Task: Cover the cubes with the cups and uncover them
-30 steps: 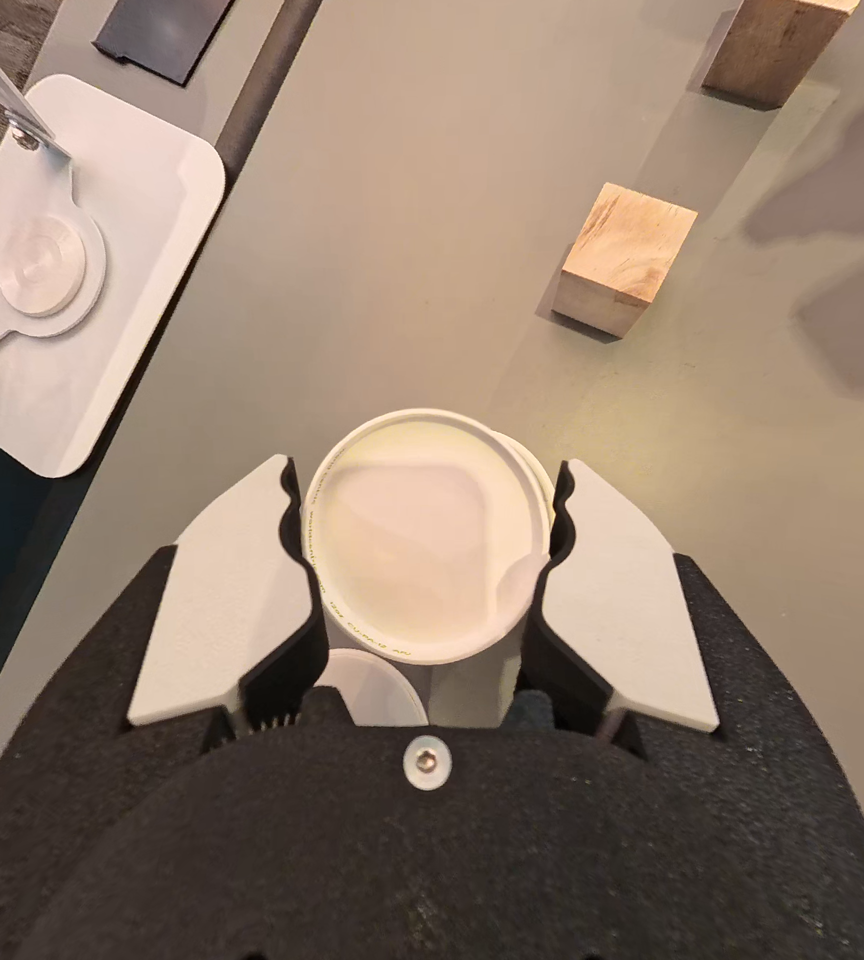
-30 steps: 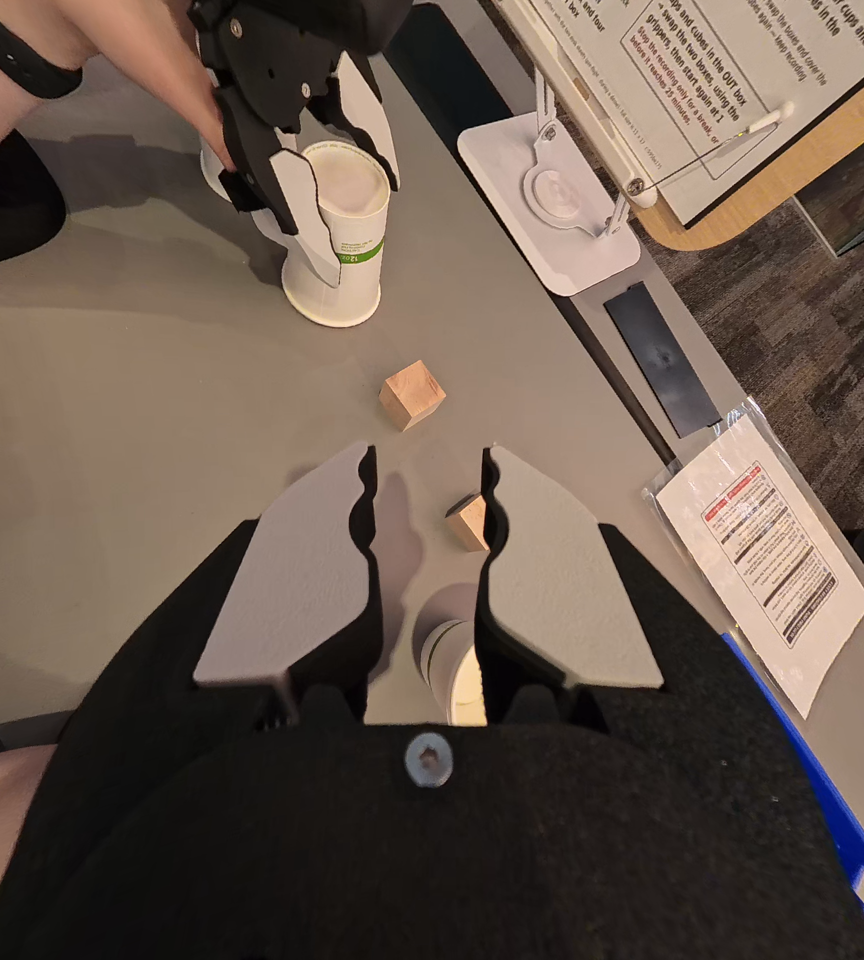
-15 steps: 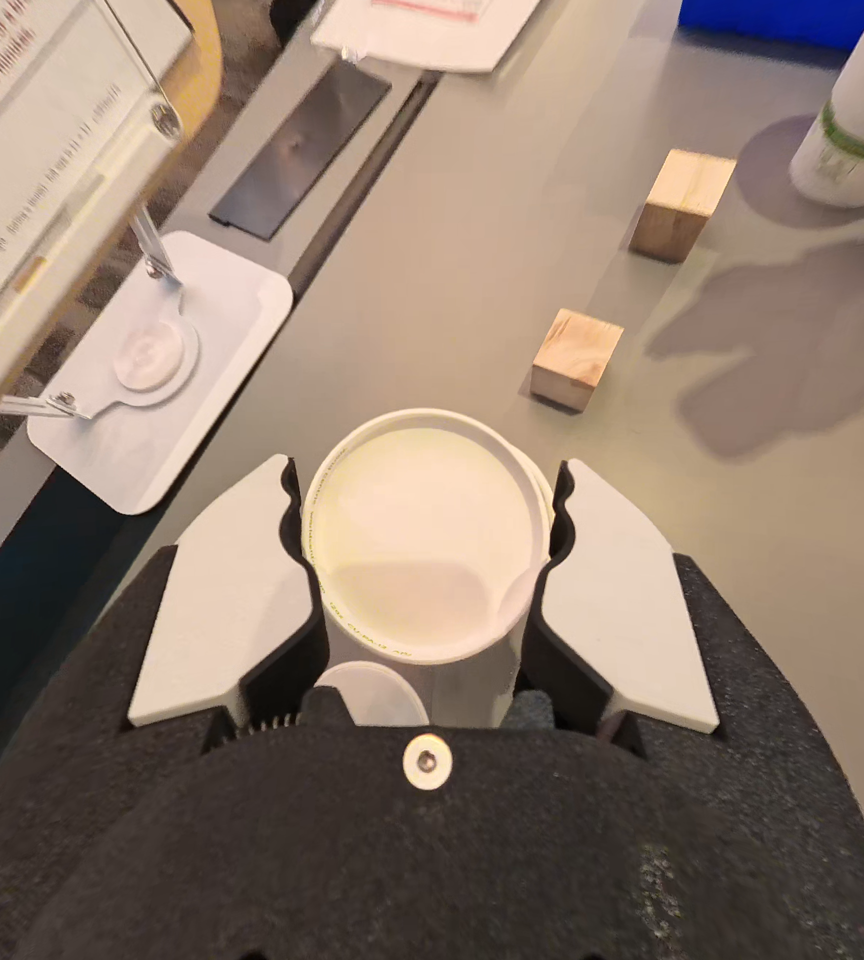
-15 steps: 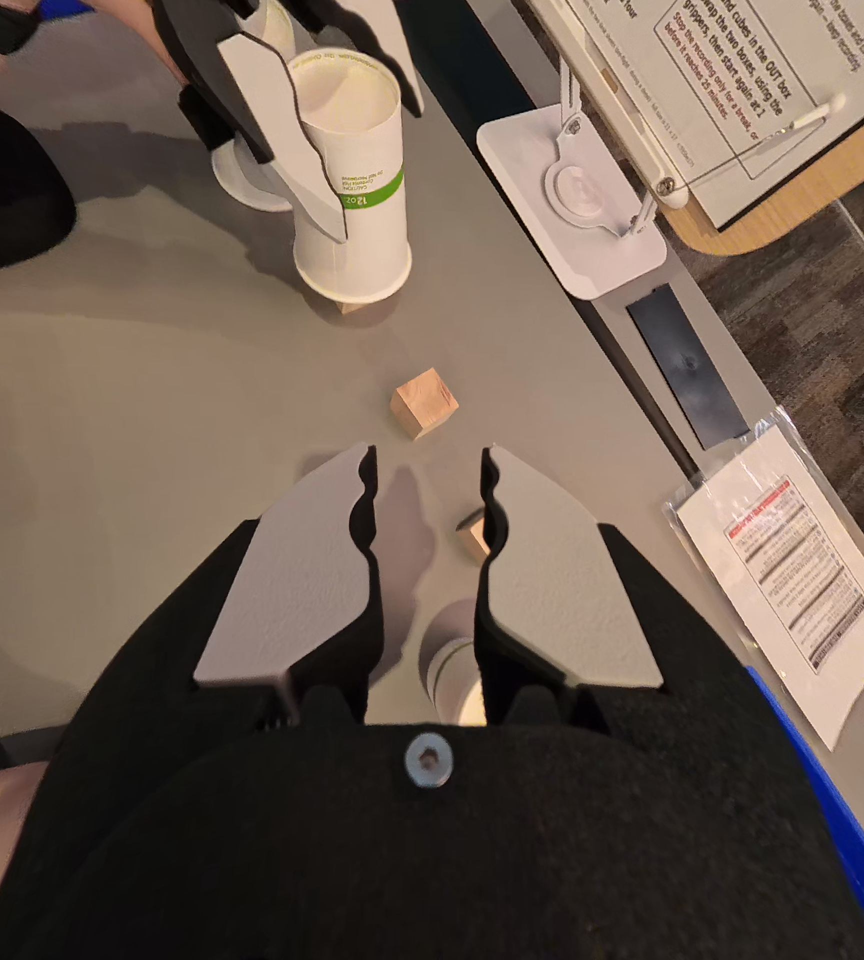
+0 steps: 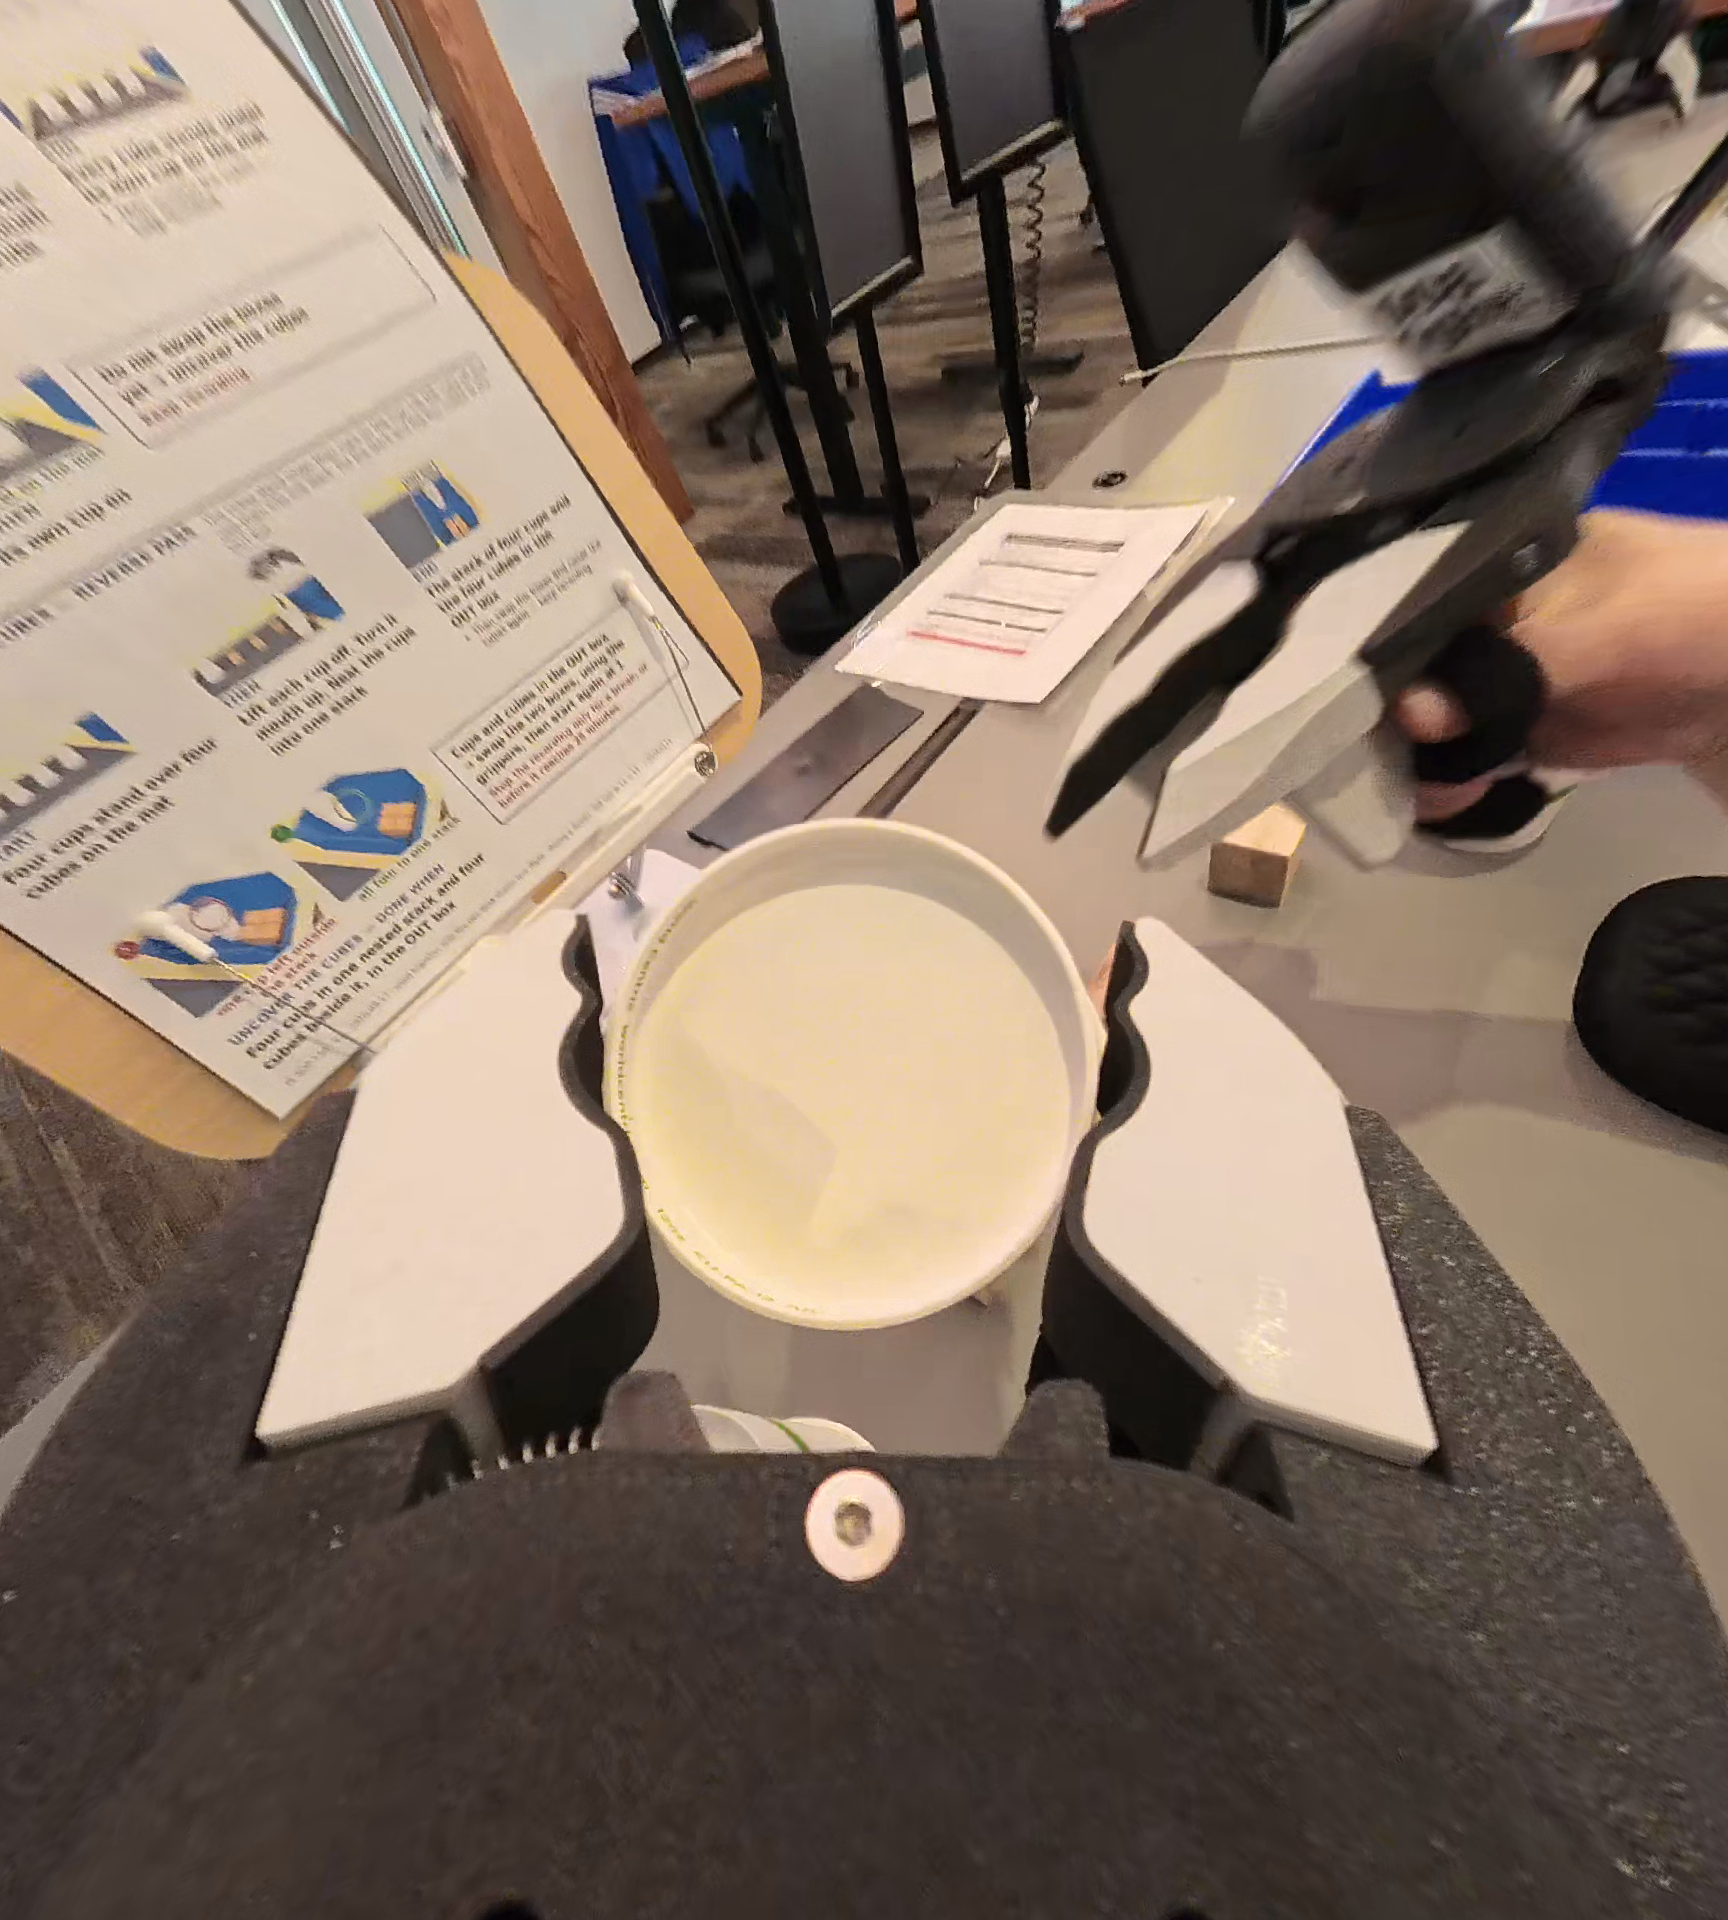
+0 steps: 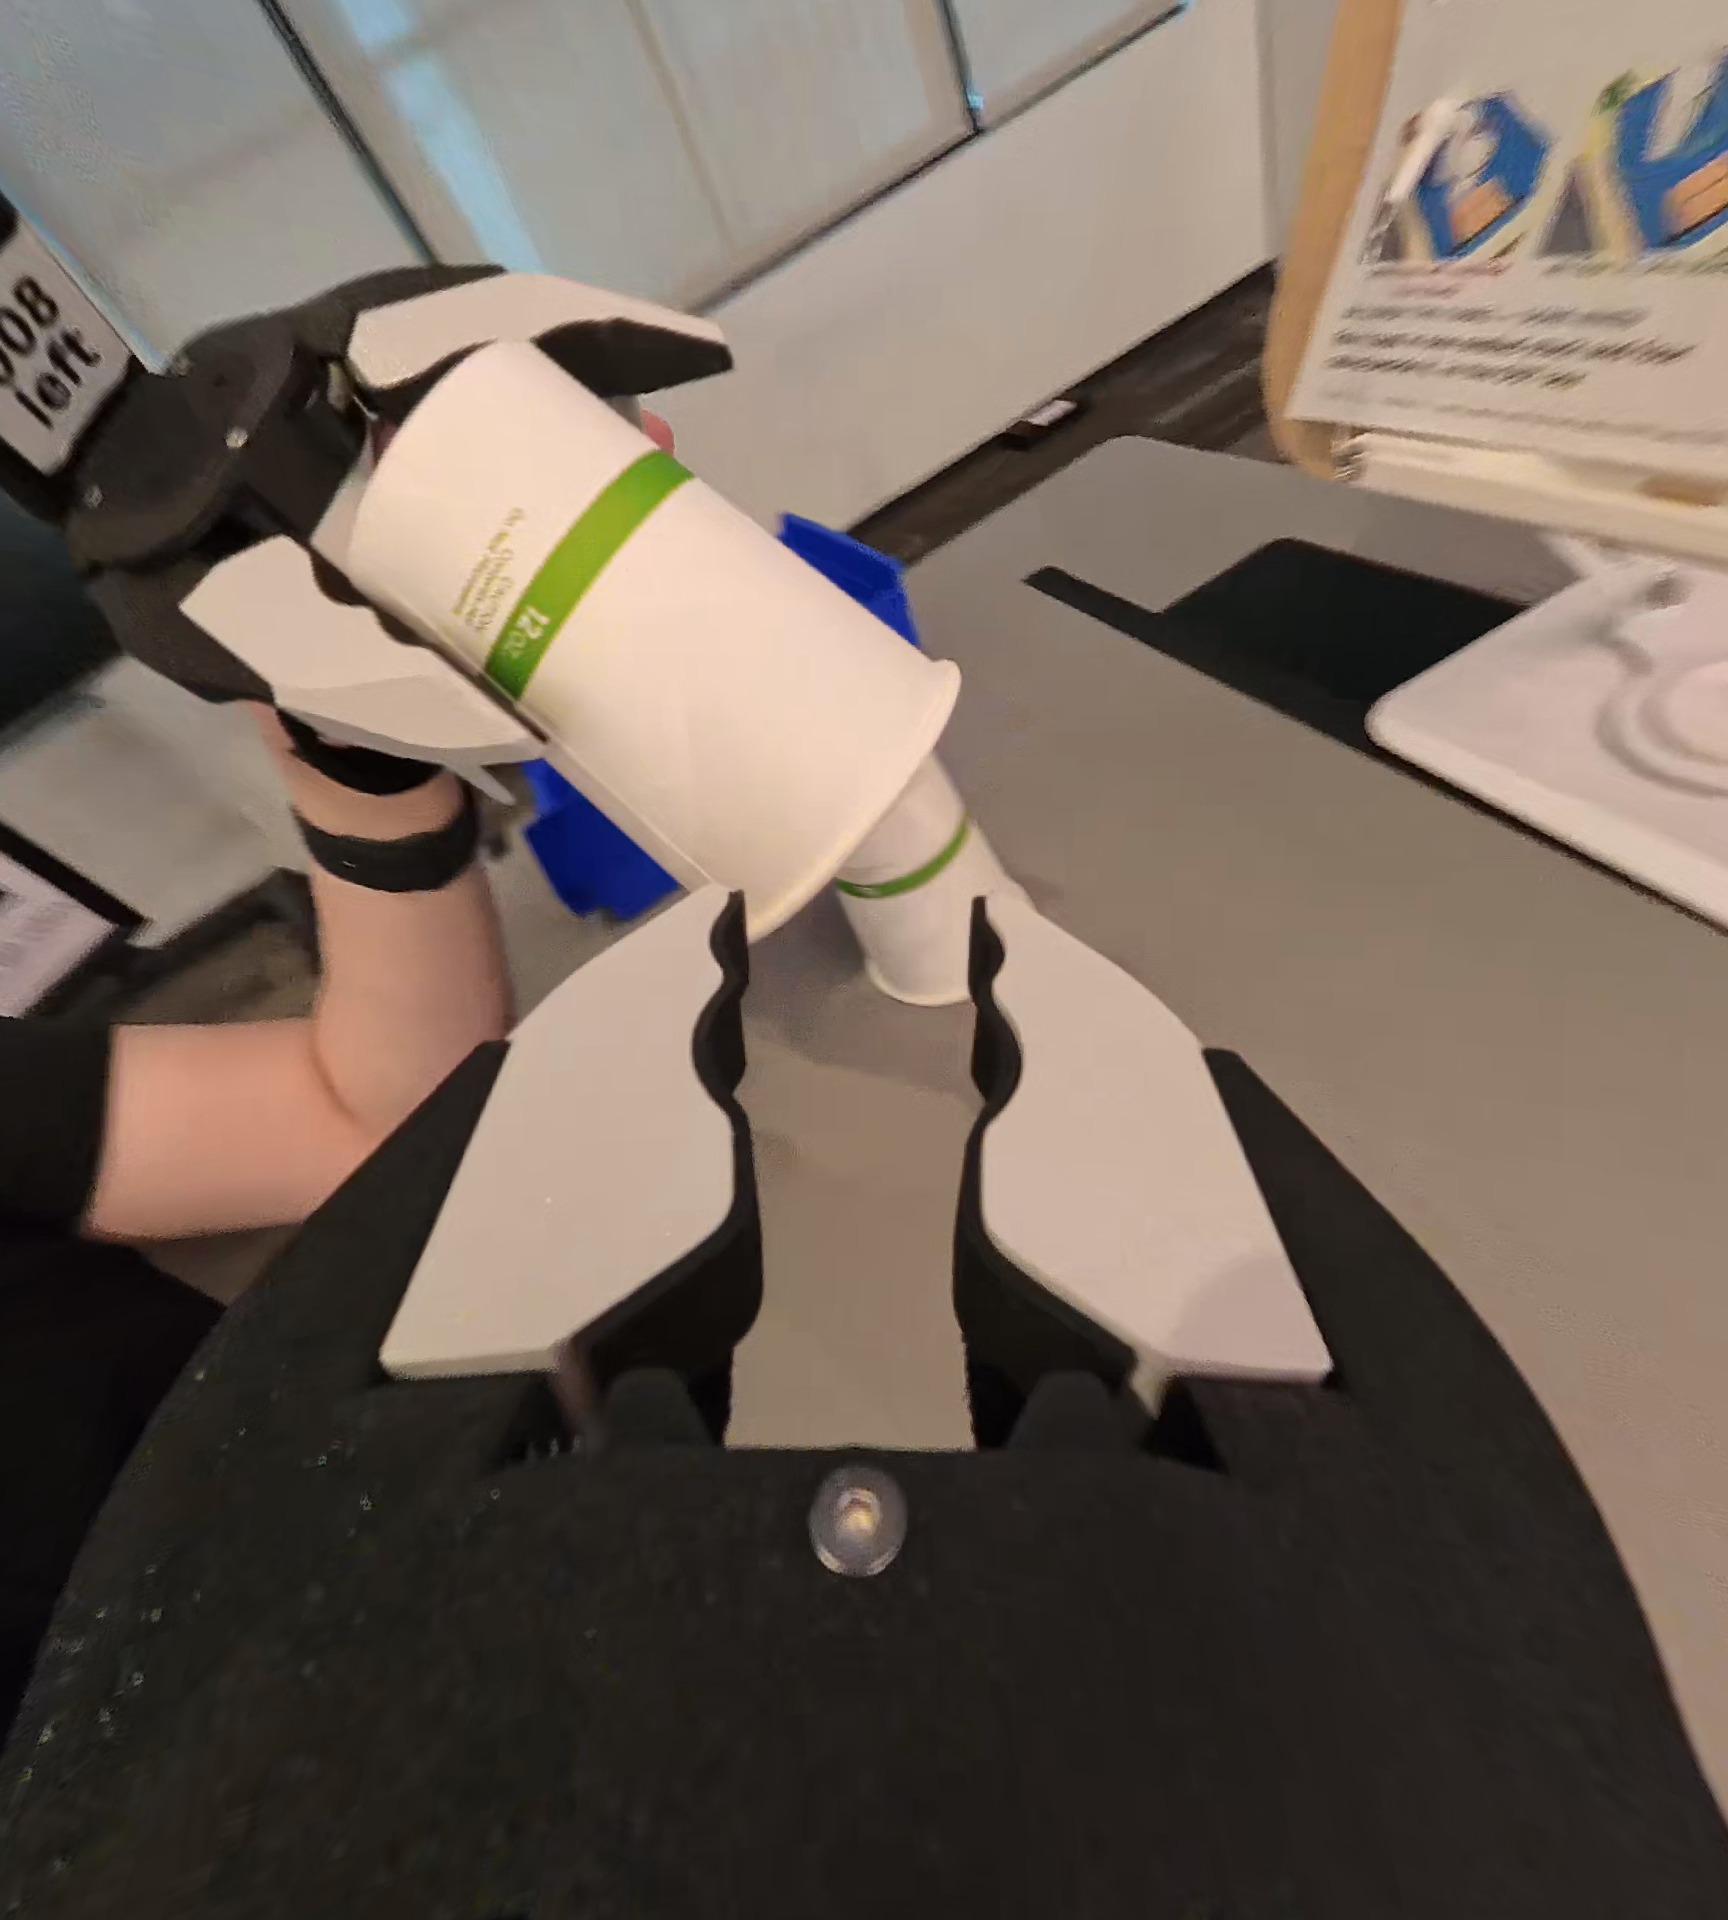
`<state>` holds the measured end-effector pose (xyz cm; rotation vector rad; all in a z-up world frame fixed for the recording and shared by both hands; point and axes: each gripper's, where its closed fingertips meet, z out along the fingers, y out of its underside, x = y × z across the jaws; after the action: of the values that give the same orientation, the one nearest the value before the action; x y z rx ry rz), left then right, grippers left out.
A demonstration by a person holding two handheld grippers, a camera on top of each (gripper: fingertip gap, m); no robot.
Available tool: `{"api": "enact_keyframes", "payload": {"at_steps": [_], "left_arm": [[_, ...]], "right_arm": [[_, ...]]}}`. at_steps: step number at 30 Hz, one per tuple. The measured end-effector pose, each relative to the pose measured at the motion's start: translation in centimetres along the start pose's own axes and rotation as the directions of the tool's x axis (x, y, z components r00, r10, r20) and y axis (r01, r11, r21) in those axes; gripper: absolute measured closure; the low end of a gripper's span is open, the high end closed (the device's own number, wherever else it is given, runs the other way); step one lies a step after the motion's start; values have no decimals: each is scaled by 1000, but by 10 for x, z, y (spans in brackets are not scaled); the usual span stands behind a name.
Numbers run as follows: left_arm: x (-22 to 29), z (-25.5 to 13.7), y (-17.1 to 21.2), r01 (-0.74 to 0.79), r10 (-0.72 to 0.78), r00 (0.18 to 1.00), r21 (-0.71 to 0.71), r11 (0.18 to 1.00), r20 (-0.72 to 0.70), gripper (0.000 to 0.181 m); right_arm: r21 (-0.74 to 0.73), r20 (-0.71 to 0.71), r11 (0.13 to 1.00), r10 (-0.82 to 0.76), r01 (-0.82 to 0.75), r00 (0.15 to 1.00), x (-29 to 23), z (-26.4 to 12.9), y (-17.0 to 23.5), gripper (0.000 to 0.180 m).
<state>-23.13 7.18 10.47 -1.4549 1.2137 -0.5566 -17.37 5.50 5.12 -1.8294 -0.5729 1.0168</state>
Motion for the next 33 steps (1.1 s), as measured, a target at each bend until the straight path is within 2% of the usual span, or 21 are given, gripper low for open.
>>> {"api": "enact_keyframes", "payload": {"at_steps": [4,7,10,13,16,18,26,33], "left_arm": [[7,-10,-10,-49,49,999,22,999,20,88],[12,-10,-12,-73,72,997,20,997,19,88],[15,-10,-14,-81,80,997,25,996,18,88],[19,-10,-15,-86,86,996,29,996,6,88],[22,-12,-15,-86,87,996,32,996,-14,88],[24,-12,-13,-99,100,995,24,995,-26,88],[34,-8,-11,-161,165,983,52,986,-80,89],[40,-14,-28,-334,336,942,166,928,16,89]], "right_arm": [[46,200,985,156,-168,967,-13,18,1,136],[57,376,959,237,-278,896,-31,23,-3,136],[52,447,940,279,-337,850,-35,27,-3,137],[36,553,935,275,-352,786,-48,24,-5,142],[75,647,924,241,-375,724,-57,11,-16,162],[100,671,926,207,-364,712,-60,2,-21,169],[98,598,975,104,-201,795,-67,-12,-17,172],[150,579,980,20,-130,815,-79,-25,-27,157]]}}
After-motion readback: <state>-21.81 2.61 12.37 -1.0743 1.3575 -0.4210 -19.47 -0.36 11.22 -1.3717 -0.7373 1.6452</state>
